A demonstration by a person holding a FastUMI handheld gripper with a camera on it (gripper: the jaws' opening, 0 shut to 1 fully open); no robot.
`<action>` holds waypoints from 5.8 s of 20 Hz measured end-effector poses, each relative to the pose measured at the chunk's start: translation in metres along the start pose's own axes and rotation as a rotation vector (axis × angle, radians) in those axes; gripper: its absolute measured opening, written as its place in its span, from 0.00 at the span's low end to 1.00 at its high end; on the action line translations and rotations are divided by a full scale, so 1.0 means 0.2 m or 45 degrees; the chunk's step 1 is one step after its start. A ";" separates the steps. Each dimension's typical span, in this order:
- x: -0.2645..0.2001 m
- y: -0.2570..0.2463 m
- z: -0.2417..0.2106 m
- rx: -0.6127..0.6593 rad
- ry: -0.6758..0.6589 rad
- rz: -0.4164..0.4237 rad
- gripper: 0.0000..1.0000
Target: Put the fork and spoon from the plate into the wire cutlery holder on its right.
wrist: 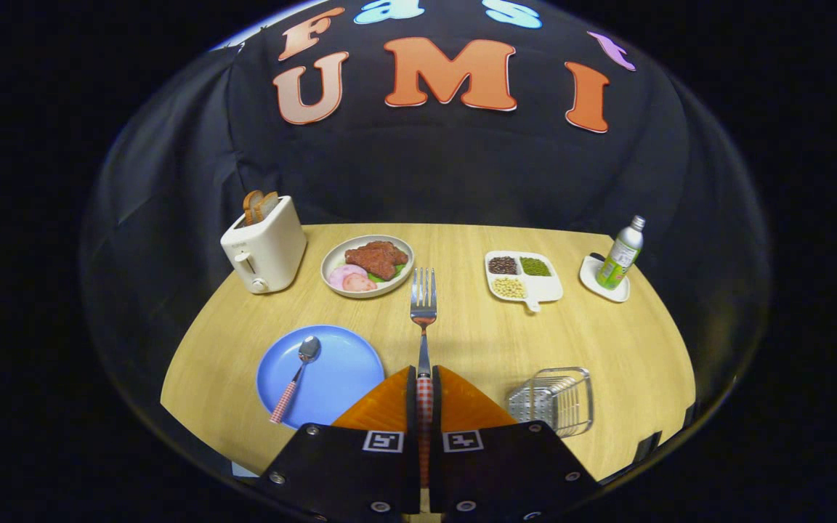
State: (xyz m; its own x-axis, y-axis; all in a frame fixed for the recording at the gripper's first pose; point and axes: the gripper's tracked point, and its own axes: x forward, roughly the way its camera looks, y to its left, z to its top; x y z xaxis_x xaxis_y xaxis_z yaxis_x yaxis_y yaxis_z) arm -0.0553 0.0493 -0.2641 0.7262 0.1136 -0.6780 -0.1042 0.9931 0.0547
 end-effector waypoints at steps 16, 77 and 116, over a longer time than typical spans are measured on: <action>-0.19 -0.64 -0.17 -0.070 0.232 -0.097 0.05; 0.10 -0.45 -0.16 0.063 0.681 0.128 0.13; 0.29 0.97 -0.15 0.000 0.026 0.328 0.84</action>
State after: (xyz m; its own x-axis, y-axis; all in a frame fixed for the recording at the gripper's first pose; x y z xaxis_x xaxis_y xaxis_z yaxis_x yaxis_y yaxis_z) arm -0.0535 0.2477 -0.3153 0.6619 0.3622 -0.6562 -0.2838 0.9314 0.2279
